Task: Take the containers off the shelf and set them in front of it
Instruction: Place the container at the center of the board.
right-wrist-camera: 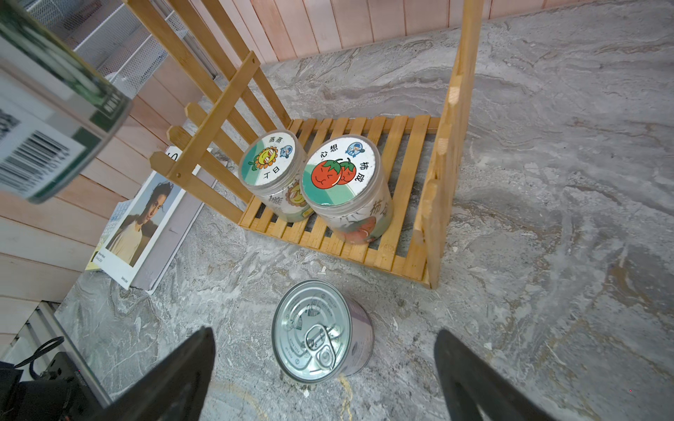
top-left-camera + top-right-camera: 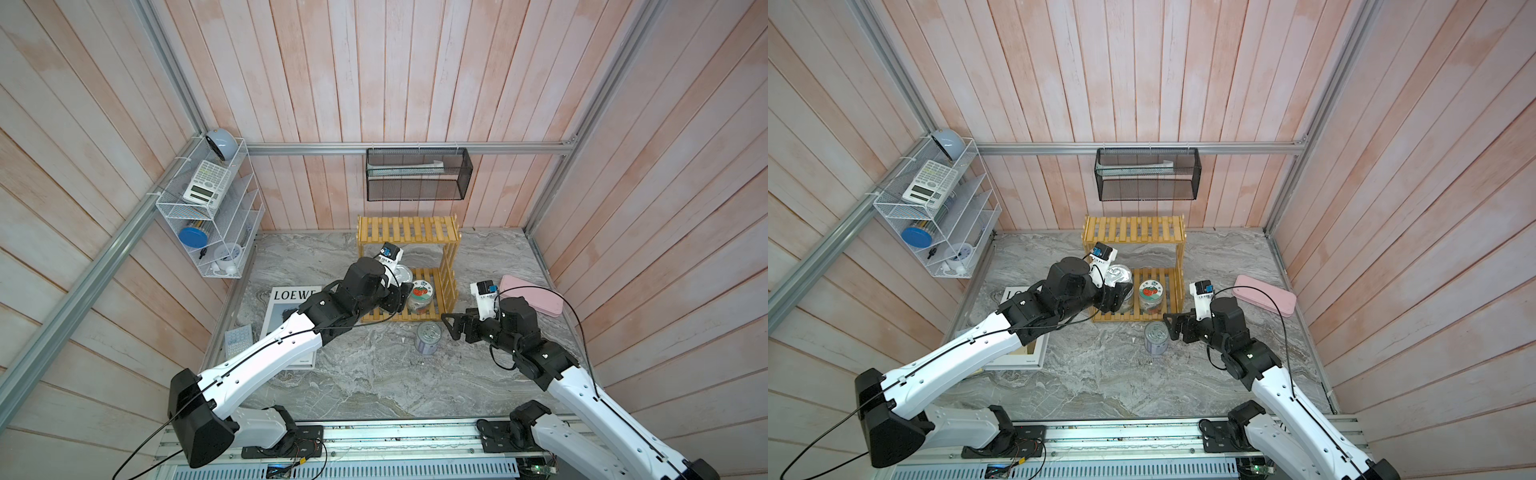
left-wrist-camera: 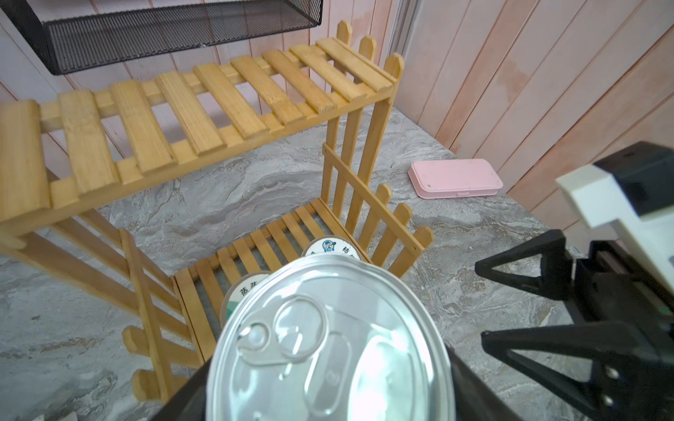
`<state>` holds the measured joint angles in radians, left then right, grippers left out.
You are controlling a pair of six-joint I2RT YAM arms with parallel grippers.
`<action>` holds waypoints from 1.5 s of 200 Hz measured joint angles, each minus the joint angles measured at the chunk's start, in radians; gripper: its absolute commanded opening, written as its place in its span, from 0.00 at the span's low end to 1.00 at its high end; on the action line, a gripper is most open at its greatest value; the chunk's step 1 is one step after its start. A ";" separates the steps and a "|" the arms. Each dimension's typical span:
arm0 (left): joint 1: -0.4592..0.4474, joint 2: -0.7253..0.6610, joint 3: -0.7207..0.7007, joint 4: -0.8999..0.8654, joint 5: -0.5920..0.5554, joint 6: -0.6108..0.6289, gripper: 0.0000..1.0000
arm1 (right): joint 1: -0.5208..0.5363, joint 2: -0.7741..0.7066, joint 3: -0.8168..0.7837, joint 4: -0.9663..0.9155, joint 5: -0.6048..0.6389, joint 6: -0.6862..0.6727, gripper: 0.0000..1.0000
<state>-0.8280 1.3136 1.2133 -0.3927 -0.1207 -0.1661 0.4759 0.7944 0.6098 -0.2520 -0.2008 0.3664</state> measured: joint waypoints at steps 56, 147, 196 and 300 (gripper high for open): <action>-0.043 -0.078 -0.193 0.098 -0.038 -0.037 0.73 | 0.000 -0.043 0.000 -0.035 -0.018 0.016 0.98; -0.098 -0.094 -0.501 0.353 -0.101 -0.097 0.73 | 0.000 -0.063 0.000 -0.063 -0.037 0.027 0.98; -0.100 -0.046 -0.575 0.468 -0.121 -0.095 0.73 | 0.000 -0.054 0.000 -0.063 -0.046 0.029 0.98; -0.103 0.097 -0.637 0.603 -0.123 -0.029 0.73 | 0.000 -0.036 0.000 -0.026 -0.103 0.060 0.98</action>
<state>-0.9306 1.4105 0.5762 0.2104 -0.2440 -0.1951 0.4759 0.7586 0.6098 -0.2779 -0.3035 0.4259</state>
